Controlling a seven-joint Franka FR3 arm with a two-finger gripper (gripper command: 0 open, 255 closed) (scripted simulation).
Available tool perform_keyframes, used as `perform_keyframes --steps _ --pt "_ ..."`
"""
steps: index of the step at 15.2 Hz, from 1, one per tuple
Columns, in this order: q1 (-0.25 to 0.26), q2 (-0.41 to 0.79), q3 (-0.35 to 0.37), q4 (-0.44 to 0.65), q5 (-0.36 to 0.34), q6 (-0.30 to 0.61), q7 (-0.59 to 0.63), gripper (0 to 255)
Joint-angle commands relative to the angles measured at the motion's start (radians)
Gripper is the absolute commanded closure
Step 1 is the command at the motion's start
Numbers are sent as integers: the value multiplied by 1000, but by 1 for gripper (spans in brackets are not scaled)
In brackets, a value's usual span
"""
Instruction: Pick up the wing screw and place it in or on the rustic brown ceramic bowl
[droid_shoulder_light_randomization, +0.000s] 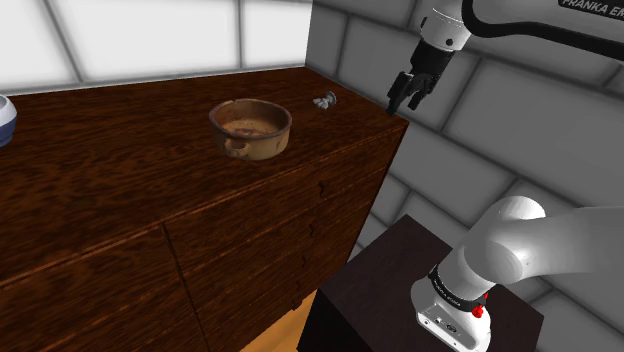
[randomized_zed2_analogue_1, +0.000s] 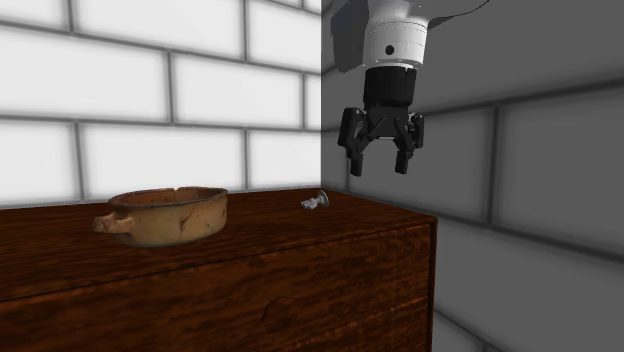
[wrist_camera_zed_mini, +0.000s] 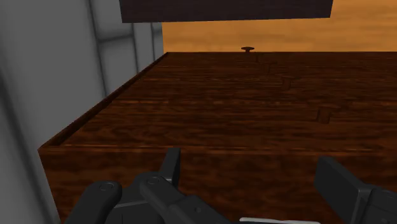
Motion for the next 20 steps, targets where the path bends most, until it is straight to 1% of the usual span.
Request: perform_keyframes --steps 1,6,11,16,20 --pt "0 0 0 0 0 0 0 0" --pt "-36 179 71 73 7 111 166 0" --pt "-76 371 129 187 -16 189 334 0" --pt "-111 570 171 340 -65 227 501 0" --pt "-127 733 186 490 -117 229 630 0"
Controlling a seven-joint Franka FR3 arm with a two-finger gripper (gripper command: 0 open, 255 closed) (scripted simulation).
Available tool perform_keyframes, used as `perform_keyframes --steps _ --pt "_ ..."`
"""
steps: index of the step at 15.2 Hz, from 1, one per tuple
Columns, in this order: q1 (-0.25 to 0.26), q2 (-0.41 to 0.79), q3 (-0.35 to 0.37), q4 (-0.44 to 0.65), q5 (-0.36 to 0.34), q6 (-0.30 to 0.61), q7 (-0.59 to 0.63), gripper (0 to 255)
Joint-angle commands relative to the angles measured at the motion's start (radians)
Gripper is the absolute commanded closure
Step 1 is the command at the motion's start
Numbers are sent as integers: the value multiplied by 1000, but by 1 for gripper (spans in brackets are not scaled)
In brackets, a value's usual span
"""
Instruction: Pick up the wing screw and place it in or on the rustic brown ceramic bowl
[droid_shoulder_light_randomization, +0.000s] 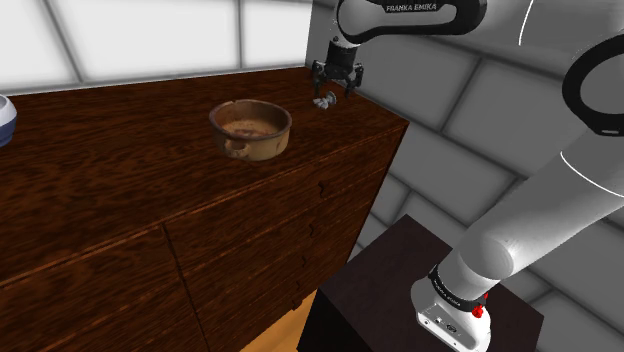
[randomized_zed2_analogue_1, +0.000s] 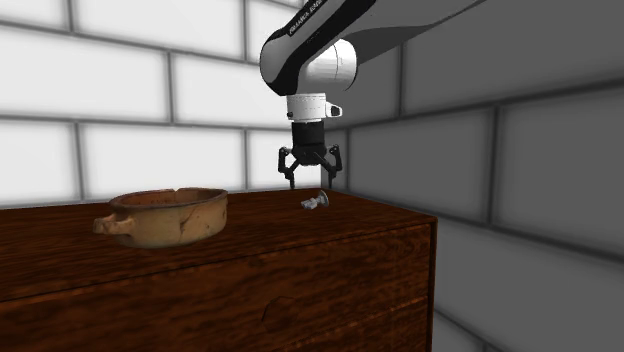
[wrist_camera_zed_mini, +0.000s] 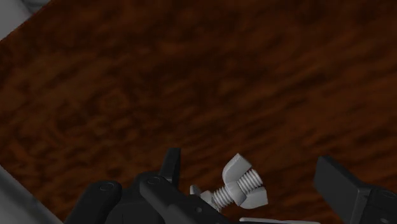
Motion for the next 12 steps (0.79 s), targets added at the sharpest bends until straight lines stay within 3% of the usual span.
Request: perform_keyframes --steps 1,3,12 --pt "-8 93 3 91 -29 -3 62 0" --pt "-8 147 2 148 -47 -11 101 0" --pt "-14 167 -5 72 -54 85 107 0"
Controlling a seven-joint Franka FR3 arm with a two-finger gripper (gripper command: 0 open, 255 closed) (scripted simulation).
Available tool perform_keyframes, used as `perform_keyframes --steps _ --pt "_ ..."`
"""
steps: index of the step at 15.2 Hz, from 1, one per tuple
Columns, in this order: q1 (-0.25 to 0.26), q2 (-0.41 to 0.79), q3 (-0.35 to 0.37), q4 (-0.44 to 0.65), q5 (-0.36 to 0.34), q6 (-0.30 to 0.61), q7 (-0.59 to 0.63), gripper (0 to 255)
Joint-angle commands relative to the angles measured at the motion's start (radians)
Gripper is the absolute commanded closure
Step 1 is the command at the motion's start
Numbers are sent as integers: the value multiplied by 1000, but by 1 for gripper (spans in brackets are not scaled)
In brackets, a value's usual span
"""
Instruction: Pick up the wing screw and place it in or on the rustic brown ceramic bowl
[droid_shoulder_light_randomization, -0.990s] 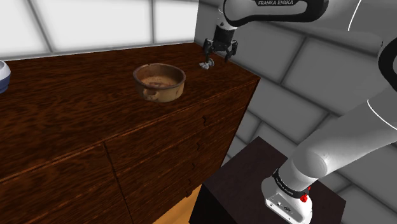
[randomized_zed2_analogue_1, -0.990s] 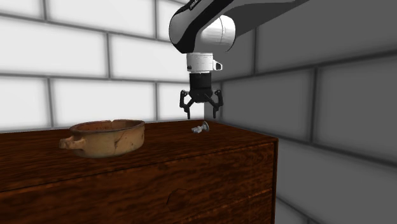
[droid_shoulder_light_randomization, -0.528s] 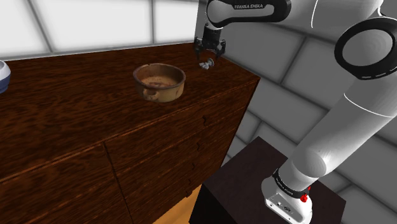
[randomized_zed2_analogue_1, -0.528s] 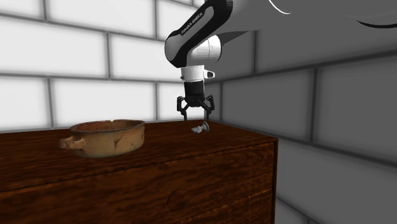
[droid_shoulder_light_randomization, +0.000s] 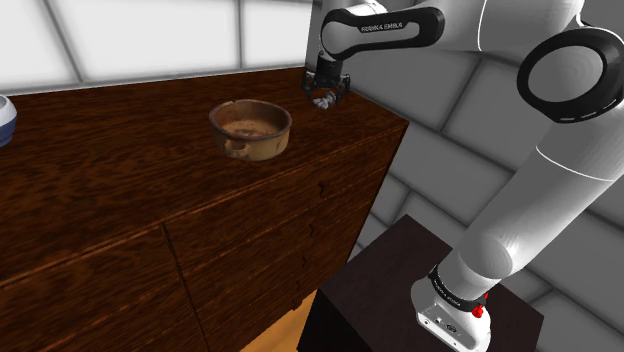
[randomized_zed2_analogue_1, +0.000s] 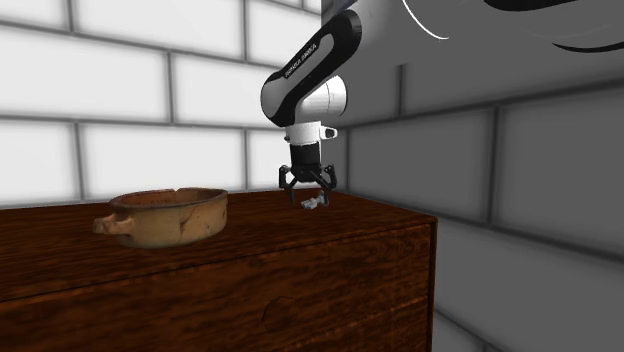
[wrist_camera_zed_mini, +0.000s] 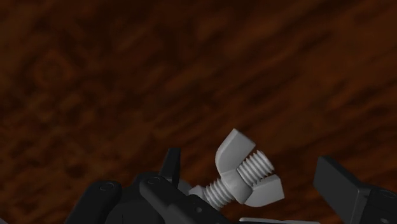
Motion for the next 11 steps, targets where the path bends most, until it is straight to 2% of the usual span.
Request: perform_keyframes --steps 1,6,7,11 --pt "0 1 0 -3 0 5 0 0" --pt "0 1 0 -3 0 5 0 0" --pt "0 1 0 -3 0 5 0 255" --pt "0 1 0 -3 0 5 0 255"
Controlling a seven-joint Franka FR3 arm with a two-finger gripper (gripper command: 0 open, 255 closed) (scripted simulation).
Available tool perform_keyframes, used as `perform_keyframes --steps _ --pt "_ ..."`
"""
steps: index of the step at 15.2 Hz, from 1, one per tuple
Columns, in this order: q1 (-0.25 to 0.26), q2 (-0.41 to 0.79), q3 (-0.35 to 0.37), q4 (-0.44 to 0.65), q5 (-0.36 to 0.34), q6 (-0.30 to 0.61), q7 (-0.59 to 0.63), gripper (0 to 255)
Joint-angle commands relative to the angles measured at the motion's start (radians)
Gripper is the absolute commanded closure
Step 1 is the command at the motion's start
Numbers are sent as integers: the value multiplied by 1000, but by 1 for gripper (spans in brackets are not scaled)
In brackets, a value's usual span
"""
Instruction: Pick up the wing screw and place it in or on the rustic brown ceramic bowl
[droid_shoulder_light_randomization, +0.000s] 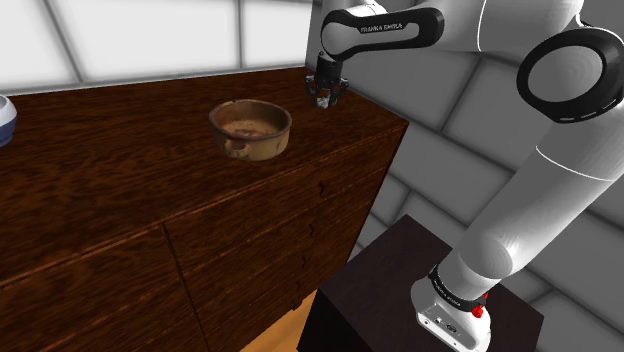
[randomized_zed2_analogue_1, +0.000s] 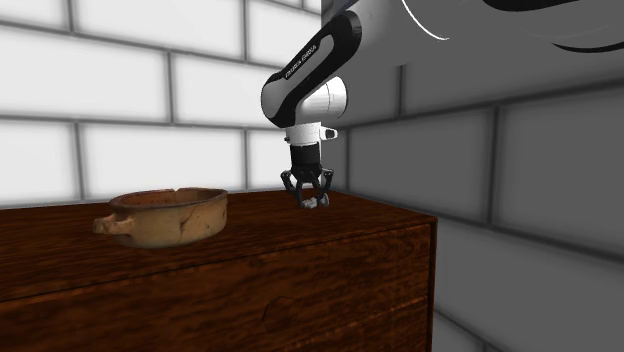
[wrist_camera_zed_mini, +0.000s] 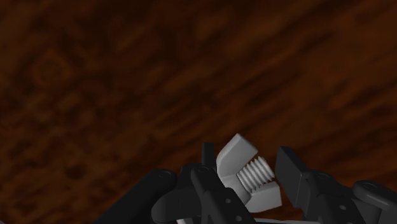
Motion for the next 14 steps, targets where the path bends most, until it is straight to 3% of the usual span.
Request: perform_keyframes --steps 1,5,14 --pt "0 0 0 0 0 0 0 255" --pt "0 0 0 0 0 0 0 255" --pt "2 -3 2 117 8 -118 -19 255"
